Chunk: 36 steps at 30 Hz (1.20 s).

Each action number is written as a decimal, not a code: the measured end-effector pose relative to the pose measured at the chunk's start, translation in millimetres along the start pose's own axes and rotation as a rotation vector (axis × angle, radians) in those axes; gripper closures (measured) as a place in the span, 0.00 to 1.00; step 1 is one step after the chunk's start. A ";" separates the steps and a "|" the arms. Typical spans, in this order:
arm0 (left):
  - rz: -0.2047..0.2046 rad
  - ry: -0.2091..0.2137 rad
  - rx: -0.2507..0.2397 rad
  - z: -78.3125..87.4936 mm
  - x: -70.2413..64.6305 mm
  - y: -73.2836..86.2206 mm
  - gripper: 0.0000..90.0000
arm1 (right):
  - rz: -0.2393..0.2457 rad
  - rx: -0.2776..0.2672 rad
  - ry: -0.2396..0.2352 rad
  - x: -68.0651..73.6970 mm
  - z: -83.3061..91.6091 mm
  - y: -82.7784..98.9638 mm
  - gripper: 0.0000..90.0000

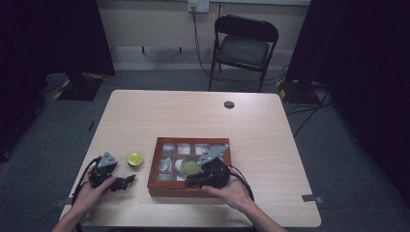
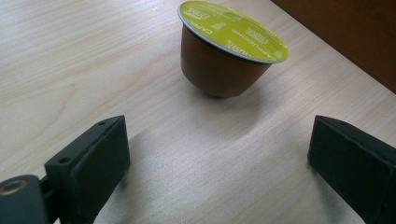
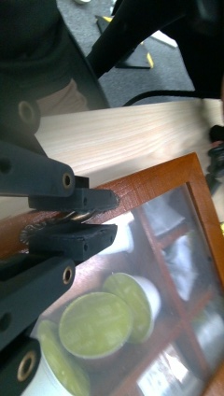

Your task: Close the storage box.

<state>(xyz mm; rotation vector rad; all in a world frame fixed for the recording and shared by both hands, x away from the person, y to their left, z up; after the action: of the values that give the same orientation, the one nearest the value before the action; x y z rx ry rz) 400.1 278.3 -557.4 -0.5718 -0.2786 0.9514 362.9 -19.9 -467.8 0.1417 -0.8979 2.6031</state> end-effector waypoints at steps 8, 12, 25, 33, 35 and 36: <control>-0.001 -0.002 -0.003 -0.2 0.1 -0.1 0.06 | -0.003 0.014 0.011 -1.6 -5.7 5.3 0.80; -0.001 -0.003 -0.003 -0.1 0.2 0.0 0.06 | -0.026 -0.048 0.017 -4.4 9.0 6.3 0.74; 0.003 0.000 -0.003 0.1 -0.2 0.5 0.06 | -0.253 -0.206 0.226 -60.5 70.7 59.1 0.41; 0.004 -0.002 -0.003 0.1 -0.3 0.6 0.06 | -0.408 -0.181 0.357 -94.3 87.0 108.0 0.32; 0.006 -0.004 -0.003 0.1 -0.3 0.6 0.06 | -0.439 -0.169 0.408 -106.1 89.9 120.8 0.30; 0.006 -0.004 -0.003 0.1 -0.3 0.6 0.06 | -0.439 -0.169 0.408 -106.1 89.9 120.8 0.30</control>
<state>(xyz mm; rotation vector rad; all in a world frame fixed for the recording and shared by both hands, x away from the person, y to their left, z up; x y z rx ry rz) 399.4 278.4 -557.6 -0.5736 -0.2816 0.9580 411.5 -196.3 -488.9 -0.2098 -0.8208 2.0388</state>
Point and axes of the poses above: each handheld gripper's, and its own axes: z roughly backward along the jaws, y roughly out of its underside, x roughly to its left, the point moved 7 cm from there along -z, roughly forward along the jaws, and after that the axes turned 11 degrees about x, right-handed, at the moved point
